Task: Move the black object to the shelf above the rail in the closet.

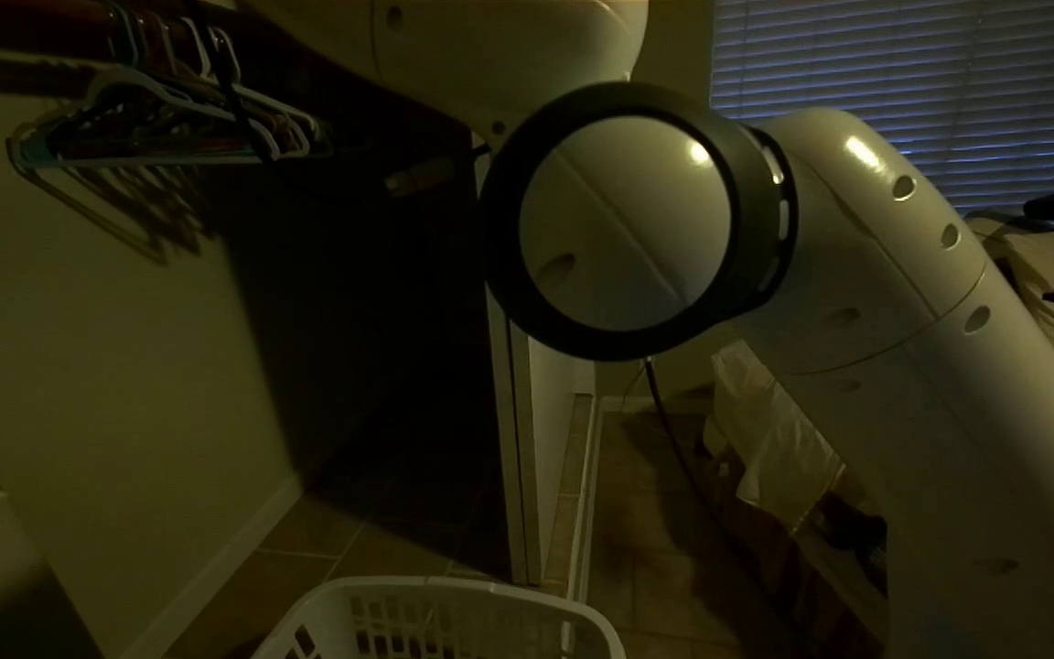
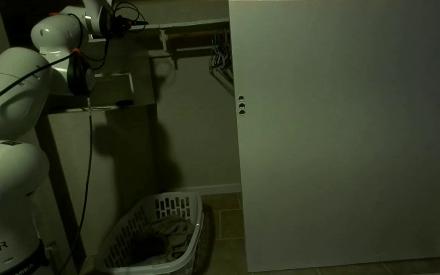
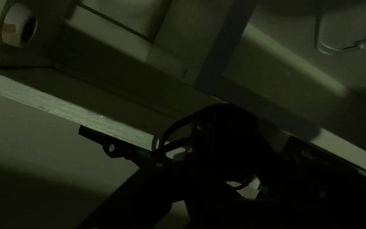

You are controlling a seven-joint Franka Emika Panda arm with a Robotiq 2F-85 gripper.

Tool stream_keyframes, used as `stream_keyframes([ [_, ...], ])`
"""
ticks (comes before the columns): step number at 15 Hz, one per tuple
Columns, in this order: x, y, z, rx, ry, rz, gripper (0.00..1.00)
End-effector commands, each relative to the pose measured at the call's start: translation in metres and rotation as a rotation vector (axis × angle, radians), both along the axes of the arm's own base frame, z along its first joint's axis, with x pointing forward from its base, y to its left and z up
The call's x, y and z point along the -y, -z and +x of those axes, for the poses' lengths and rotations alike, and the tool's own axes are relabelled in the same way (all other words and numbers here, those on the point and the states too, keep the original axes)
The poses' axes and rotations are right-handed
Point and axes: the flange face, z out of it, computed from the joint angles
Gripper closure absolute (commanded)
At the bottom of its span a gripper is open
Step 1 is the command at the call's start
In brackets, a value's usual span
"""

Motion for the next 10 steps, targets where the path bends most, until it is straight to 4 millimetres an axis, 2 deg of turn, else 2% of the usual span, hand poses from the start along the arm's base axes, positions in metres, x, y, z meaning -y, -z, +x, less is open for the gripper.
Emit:
stream_keyframes([
  [1, -0.0111, 0.0148, 0.0026, -0.068, -0.034, -0.014, 0.85],
  [10, -0.0208, 0.0195, -0.0035, -0.120, -0.064, 0.005, 0.85],
])
